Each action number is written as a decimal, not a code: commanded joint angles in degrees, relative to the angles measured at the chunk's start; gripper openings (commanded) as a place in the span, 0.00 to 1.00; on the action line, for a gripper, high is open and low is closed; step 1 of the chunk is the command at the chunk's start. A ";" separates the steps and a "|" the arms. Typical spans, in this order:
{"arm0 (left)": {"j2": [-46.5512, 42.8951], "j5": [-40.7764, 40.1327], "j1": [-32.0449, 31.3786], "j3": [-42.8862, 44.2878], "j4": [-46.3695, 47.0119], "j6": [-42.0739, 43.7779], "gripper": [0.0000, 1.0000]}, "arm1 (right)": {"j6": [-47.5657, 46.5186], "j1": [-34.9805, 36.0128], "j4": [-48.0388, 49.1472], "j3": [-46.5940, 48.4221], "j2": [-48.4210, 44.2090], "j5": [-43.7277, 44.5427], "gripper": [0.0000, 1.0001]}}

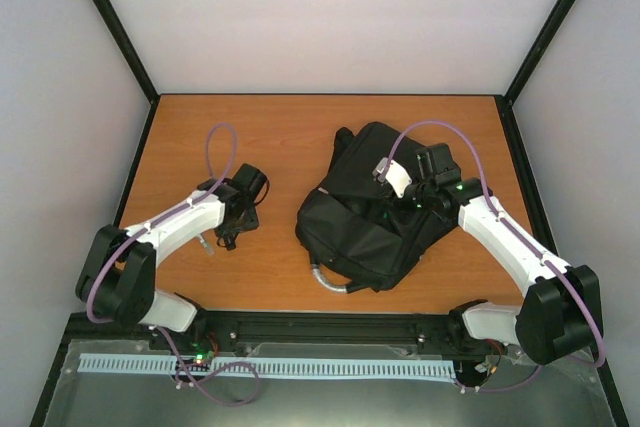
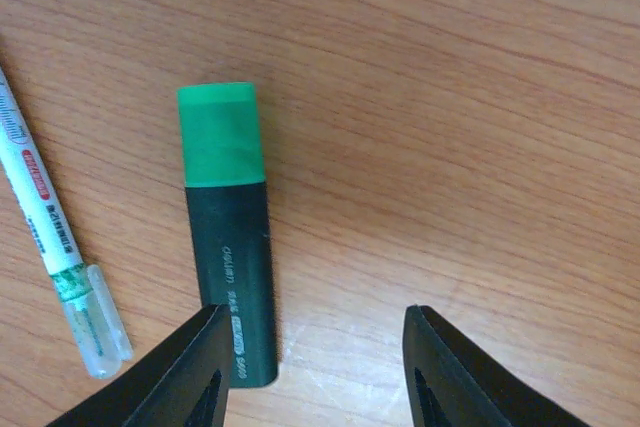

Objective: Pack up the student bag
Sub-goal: Pick up the stationery from the center of the board.

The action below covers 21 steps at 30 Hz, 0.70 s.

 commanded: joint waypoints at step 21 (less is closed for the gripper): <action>10.02 0.58 6.22 -3.61 7.59 0.10 0.37 | -0.30 0.58 0.69 0.68 -0.40 -1.98 0.03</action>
